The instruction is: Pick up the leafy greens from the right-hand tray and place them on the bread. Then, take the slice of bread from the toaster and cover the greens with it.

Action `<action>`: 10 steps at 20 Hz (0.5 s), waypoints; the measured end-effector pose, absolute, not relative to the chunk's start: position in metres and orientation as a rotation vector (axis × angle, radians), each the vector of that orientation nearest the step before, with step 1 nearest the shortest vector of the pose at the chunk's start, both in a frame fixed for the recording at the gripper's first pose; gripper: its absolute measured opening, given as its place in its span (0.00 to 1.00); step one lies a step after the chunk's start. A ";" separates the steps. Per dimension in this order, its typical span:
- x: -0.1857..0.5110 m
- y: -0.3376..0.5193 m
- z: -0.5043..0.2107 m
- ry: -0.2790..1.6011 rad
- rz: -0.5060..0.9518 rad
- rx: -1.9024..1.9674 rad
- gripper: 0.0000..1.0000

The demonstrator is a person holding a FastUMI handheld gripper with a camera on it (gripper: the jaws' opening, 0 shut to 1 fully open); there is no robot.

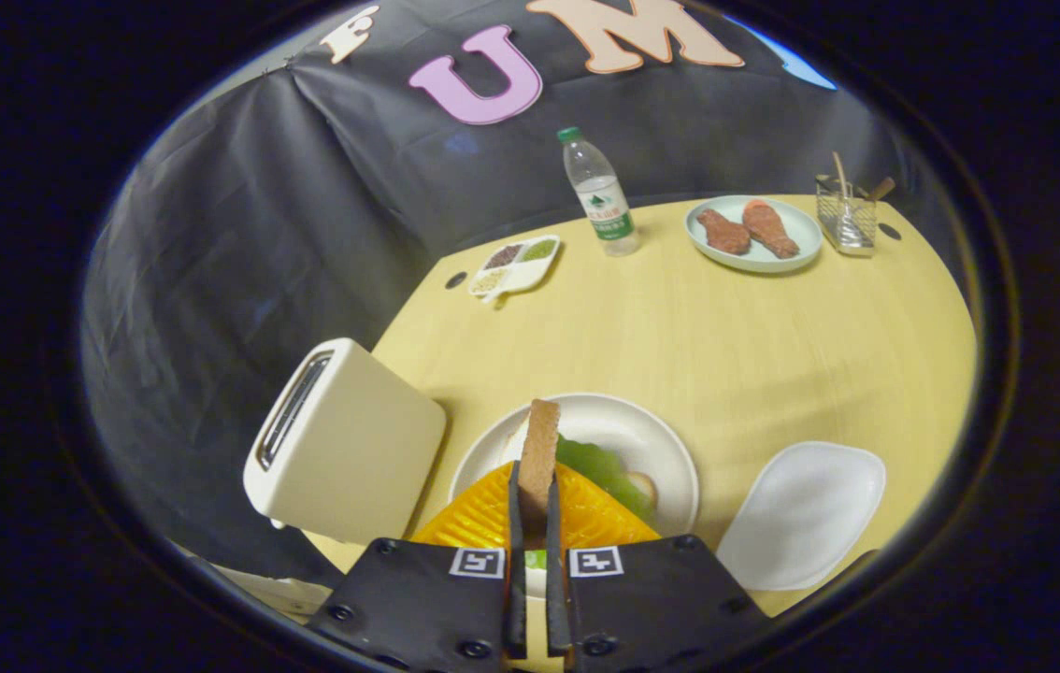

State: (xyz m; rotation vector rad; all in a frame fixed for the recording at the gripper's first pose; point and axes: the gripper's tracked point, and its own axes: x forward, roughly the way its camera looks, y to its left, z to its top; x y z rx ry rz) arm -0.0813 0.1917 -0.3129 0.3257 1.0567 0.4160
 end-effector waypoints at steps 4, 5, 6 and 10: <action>-0.090 0.180 -0.332 1.092 0.400 0.266 0.23; -0.093 0.174 -0.333 1.104 0.400 0.247 0.26; -0.099 0.171 -0.334 1.116 0.405 0.234 0.27; -0.105 0.162 -0.339 1.120 0.434 0.173 0.51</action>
